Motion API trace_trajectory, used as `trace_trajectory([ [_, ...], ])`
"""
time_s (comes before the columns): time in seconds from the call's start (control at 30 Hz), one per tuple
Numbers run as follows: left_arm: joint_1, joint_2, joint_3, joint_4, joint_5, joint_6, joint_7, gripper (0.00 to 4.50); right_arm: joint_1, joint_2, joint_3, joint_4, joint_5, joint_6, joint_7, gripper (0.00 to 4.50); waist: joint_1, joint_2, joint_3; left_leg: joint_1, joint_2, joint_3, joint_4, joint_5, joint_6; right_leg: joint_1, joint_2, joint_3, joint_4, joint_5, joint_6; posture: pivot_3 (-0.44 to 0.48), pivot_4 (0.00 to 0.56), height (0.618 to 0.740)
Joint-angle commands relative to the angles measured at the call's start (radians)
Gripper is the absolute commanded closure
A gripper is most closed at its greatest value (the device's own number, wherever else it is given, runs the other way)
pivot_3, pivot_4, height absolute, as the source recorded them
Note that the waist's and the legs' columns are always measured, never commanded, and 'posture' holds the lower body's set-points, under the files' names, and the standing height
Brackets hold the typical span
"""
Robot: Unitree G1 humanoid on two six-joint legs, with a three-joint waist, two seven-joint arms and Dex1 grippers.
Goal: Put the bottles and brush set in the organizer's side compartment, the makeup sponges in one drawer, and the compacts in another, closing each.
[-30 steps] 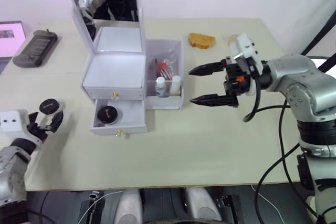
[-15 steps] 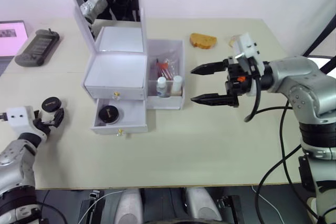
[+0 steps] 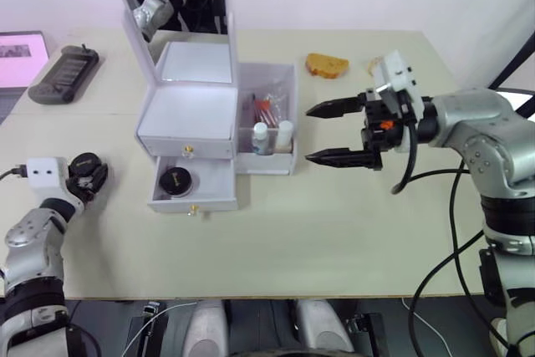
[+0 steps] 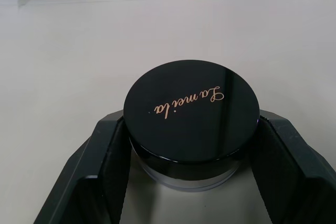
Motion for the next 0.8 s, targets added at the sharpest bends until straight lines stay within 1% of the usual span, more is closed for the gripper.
trace_trajectory([
  [0.03,0.02,0.01,0.011,-0.029,-0.017,-0.015,-0.027,1.86,-0.005,-0.015,-0.032,-0.037,0.021,-0.004,0.001,0.0,0.0,0.0,0.0,0.0,0.0,0.0,0.0,0.0,0.0,0.0,0.0,0.0,0.0,0.0,0.0,0.0,0.15,0.74],
  [0.13,0.04,0.021,0.031,-0.075,-0.04,-0.011,-0.043,1.86,-0.005,-0.013,-0.029,-0.036,0.021,-0.006,0.003,0.0,0.0,0.0,0.0,0.0,0.0,0.0,0.0,0.0,0.0,0.0,0.0,0.0,0.0,0.0,0.0,0.0,0.15,0.74],
  [0.27,0.077,0.035,0.045,-0.213,-0.093,0.011,-0.085,1.86,-0.012,-0.007,-0.021,-0.027,0.016,-0.014,0.008,0.0,0.001,0.0,0.0,0.0,0.0,0.0,0.0,0.0,0.0,0.0,0.0,0.0,0.0,0.0,0.0,0.0,0.15,0.74],
  [0.3,0.087,0.037,0.05,-0.258,-0.118,0.019,-0.108,1.86,-0.014,-0.005,-0.019,-0.025,0.015,-0.016,0.01,0.0,0.001,0.0,0.0,0.0,0.0,0.0,0.0,0.0,0.0,0.0,0.0,0.0,0.0,0.0,0.0,0.0,0.15,0.74],
  [0.4,0.155,0.076,0.035,-0.405,-0.172,0.04,-0.23,1.86,-0.023,0.005,-0.013,-0.02,0.011,-0.02,0.012,0.0,-0.002,0.0,0.0,0.0,0.0,0.0,0.0,0.0,0.0,0.0,0.0,0.0,0.0,0.0,0.0,0.0,0.15,0.74],
  [0.5,0.215,0.115,0.065,-0.522,-0.256,0.084,-0.325,1.86,-0.027,0.009,-0.01,-0.017,0.012,-0.021,0.016,0.0,-0.003,0.0,0.0,0.0,0.0,0.0,0.0,0.0,0.0,0.0,-0.001,0.0,-0.001,0.0,0.0,0.0,0.15,0.74],
  [0.57,0.261,0.149,0.067,-0.574,-0.257,0.079,-0.388,1.86,-0.03,0.009,-0.008,-0.014,0.011,-0.024,0.019,0.0,-0.004,0.0,0.0,0.0,0.0,0.0,0.0,0.0,0.0,0.0,-0.001,0.0,-0.001,-0.001,-0.002,0.0,0.15,0.74],
  [0.6,0.29,0.166,0.057,-0.597,-0.239,0.043,-0.433,1.86,-0.03,0.009,-0.009,-0.012,0.011,-0.023,0.02,0.0,-0.003,0.001,0.0,0.0,0.0,0.0,-0.001,0.0,0.0,0.0,0.0,0.0,-0.001,-0.002,-0.004,0.0,0.15,0.74],
  [0.7,0.328,0.197,0.024,-0.7,-0.281,0.055,-0.528,1.86,-0.02,0.01,-0.007,-0.018,0.014,-0.021,0.023,0.0,-0.002,0.001,0.0,0.0,0.0,0.0,0.0,0.0,0.0,0.0,-0.001,0.0,-0.001,-0.002,-0.004,0.0,0.15,0.74],
  [0.8,0.303,0.205,-0.042,-0.768,-0.301,0.119,-0.543,1.86,-0.022,0.016,-0.006,-0.015,0.013,-0.021,0.019,0.0,0.002,0.001,0.001,0.0,0.0,0.001,0.0,0.0,0.0,0.0,-0.001,0.0,-0.001,-0.002,-0.004,0.0,0.15,0.74],
])
